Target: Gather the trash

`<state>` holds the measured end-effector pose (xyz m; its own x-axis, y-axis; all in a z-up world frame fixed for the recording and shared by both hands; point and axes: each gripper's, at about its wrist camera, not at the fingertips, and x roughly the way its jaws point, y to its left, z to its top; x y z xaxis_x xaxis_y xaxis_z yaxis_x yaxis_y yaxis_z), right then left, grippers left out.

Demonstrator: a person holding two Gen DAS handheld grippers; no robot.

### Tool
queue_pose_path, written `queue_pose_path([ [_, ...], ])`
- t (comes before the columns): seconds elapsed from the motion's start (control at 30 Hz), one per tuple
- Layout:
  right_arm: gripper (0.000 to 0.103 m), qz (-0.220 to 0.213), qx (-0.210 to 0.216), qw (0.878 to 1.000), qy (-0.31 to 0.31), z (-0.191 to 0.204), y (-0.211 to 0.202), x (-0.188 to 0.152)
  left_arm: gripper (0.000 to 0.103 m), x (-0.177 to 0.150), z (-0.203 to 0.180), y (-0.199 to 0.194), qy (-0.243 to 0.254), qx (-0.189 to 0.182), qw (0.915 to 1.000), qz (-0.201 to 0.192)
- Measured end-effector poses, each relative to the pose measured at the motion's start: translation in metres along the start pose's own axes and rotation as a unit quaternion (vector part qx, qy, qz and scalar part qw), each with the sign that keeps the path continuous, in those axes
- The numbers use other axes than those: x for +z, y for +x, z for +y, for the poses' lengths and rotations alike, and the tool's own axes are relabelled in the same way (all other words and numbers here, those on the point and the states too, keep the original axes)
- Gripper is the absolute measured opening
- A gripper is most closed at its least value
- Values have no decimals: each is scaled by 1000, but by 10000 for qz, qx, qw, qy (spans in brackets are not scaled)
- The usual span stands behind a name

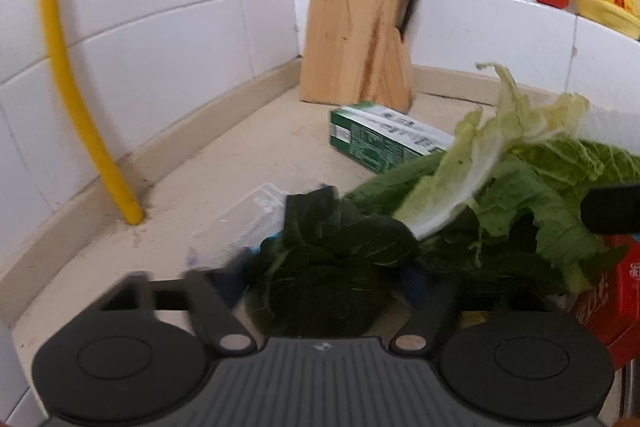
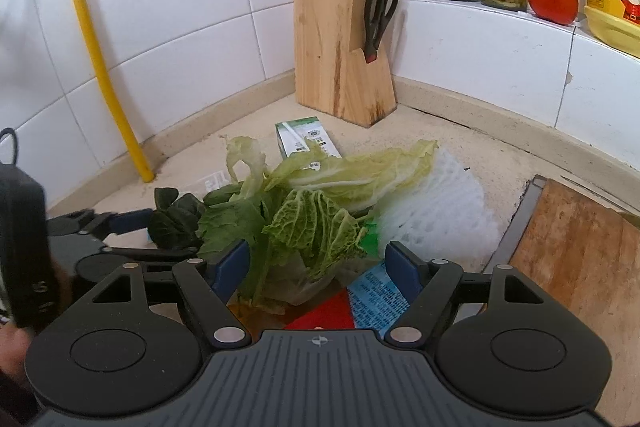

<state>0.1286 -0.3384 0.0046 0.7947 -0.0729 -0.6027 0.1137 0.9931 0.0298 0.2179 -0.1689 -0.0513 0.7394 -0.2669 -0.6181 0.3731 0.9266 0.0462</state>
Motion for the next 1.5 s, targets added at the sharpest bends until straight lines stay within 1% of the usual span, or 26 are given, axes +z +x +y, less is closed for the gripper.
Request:
queue_pose_path([
  [0.13,79,-9,13,10000,65,-2,1,1,43,-3,4,-9,-225,-212,9995,103],
  [0.2,75,-12,23,10000,64,-2,0,1,42,-5,10,-17,-417,-373,9983,188],
  [0.23,69,-16,7,10000,43,-1,-1,0,42,-6,13,-21,-505,-442,9975,218],
  [0.27,61,-13,-8,10000,22,-1,-2,0,42,-8,17,-27,-586,-529,9966,249],
  [0.3,56,2,-2,10000,5,-1,-3,-1,42,-10,19,-32,-623,-595,9959,276],
  [0.33,50,32,15,10000,8,0,-3,-2,42,-13,21,-38,-645,-633,9954,303],
  [0.47,51,121,20,9999,2,0,-6,-4,44,-24,28,-54,-588,-631,9956,376],
  [0.5,53,115,-1,9999,-33,0,-7,-5,48,-25,28,-56,-570,-579,9961,339],
  [0.57,65,96,-16,9999,-80,1,-9,-4,55,-25,27,-55,-443,-476,9975,265],
  [0.63,70,90,6,9999,-92,3,-10,-3,71,-24,26,-54,-374,-417,9983,189],
  [0.7,70,115,147,9998,-81,7,-13,-1,79,-24,22,-49,-223,-422,9988,141],
  [0.77,70,123,438,9990,-41,12,-16,1,79,-24,18,-42,-64,-332,9993,188],
  [0.83,70,206,771,9968,81,17,-16,2,78,-25,16,-34,-25,-251,9994,242],
  [0.87,70,268,928,9952,141,19,-15,1,78,-26,17,-29,-82,-244,9992,308],
  [0.9,69,339,1094,9932,196,22,-12,1,73,-27,18,-26,-165,-272,9988,371],
  [0.93,69,393,1185,9919,238,24,-8,1,62,-27,20,-24,-248,-325,9983,426],
  [0.97,70,439,1229,9911,249,28,-5,1,56,-28,23,-25,-322,-429,9975,464],
  [1.0,70,499,1267,9904,228,32,-1,2,46,-29,24,-27,-385,-544,9967,471],
  [1.03,70,519,1296,9900,187,37,1,2,45,-29,27,-30,-446,-589,9962,471],
  [1.1,69,464,1446,9884,83,48,0,5,44,-31,27,-34,-413,-425,9970,506],
  [1.13,69,445,1533,9872,28,52,0,6,44,-32,30,-35,-439,-400,9969,519],
  [1.17,69,430,1596,9862,-76,58,2,8,44,-32,33,-37,-524,-400,9964,542],
  [1.27,69,524,1592,9856,-212,70,19,16,44,-36,47,-47,-832,-351,9945,521],
  [1.4,68,699,1961,9778,-221,87,39,23,44,-43,65,-55,-1111,-106,9923,535],
  [1.5,67,840,1783,9800,-283,96,64,24,44,-50,69,-56,-1236,-19,9905,603],
])
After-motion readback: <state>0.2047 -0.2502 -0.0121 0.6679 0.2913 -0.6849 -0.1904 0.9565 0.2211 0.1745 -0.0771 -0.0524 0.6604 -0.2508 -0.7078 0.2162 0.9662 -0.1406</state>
